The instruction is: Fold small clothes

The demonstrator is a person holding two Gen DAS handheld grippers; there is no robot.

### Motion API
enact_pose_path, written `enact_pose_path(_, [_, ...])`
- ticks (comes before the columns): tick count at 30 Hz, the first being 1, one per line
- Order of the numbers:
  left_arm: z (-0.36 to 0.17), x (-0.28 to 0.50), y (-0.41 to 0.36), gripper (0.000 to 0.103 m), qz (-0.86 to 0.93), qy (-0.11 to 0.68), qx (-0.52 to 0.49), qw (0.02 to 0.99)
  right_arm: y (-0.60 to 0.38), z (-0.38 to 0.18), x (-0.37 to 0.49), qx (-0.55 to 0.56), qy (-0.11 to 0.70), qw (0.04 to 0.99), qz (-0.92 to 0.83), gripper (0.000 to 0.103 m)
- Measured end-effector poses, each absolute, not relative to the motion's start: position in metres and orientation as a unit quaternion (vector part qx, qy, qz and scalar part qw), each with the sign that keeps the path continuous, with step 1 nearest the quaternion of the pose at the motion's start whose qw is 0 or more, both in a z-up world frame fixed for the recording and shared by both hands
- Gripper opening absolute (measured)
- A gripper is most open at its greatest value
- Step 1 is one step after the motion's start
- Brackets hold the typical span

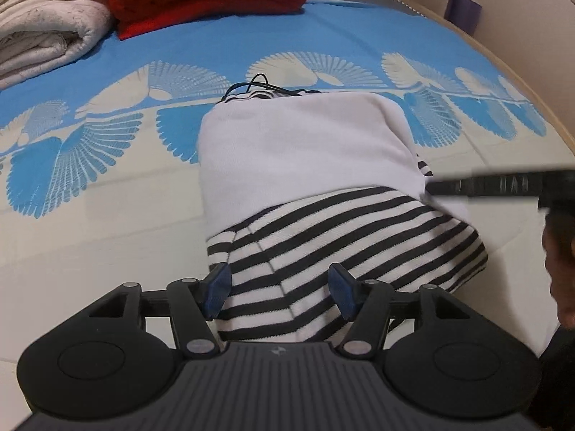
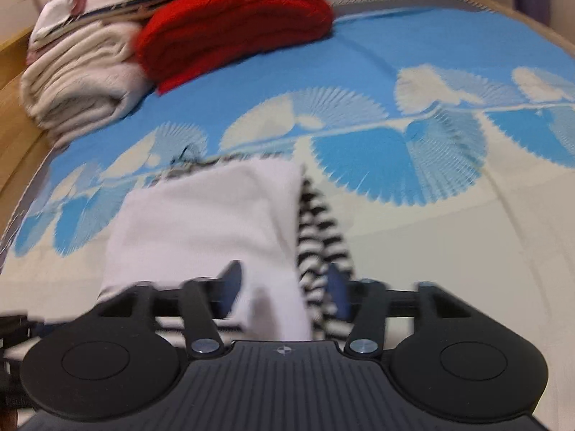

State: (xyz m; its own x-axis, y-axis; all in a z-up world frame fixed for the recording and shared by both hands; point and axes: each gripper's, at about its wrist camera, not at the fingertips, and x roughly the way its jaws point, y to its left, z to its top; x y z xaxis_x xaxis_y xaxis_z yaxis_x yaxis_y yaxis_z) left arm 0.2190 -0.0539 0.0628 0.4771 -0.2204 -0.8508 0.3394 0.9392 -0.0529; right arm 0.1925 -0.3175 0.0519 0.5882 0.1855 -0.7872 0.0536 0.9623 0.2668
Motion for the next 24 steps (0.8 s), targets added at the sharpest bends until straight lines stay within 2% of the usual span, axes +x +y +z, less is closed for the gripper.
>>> enact_pose_path(2, [0.065, 0.22, -0.056, 0.066, -0.163, 0.487, 0.06, 0.856, -0.315, 0.042, 0.192, 0.125, 0.487, 0.863, 0.051, 0.056])
enact_pose_path(4, [0.066, 0.218, -0.056, 0.066, -0.165, 0.487, 0.059, 0.855, -0.309, 0.035, 0.19, 0.106, 0.508, 0.853, 0.059, 0.049])
enact_pose_path(5, [0.066, 0.217, -0.055, 0.066, -0.167, 0.487, 0.058, 0.855, -0.307, 0.034, 0.189, 0.096, 0.511, 0.852, 0.063, 0.032])
enact_pose_path(6, [0.067, 0.217, -0.055, 0.066, -0.168, 0.486, 0.056, 0.856, -0.306, 0.034, 0.188, 0.09, 0.51, 0.853, 0.065, 0.019])
enact_pose_path(9, [0.046, 0.223, -0.058, 0.065, -0.16, 0.514, 0.064, 0.84, -0.307, 0.036, 0.185, 0.086, 0.507, 0.855, 0.064, 0.012])
enact_pose_path(11, [0.034, 0.224, -0.064, 0.068, -0.158, 0.523, 0.086, 0.833, -0.306, 0.031, 0.184, 0.07, 0.516, 0.852, 0.055, 0.011])
enact_pose_path(14, [0.042, 0.22, -0.068, 0.068, -0.159, 0.512, 0.097, 0.839, -0.302, 0.028, 0.186, 0.055, 0.522, 0.85, 0.051, 0.01])
enact_pose_path(21, [0.034, 0.22, -0.059, 0.071, -0.152, 0.514, 0.075, 0.841, -0.295, 0.022, 0.185, 0.027, 0.52, 0.852, 0.05, 0.011])
enact_pose_path(23, [0.04, 0.217, -0.062, 0.071, -0.151, 0.51, 0.083, 0.843, -0.29, 0.021, 0.182, 0.008, 0.515, 0.856, 0.045, 0.014])
enact_pose_path(24, [0.043, 0.214, -0.063, 0.071, -0.15, 0.507, 0.089, 0.844, -0.289, 0.021, 0.179, -0.003, 0.515, 0.856, 0.038, 0.022])
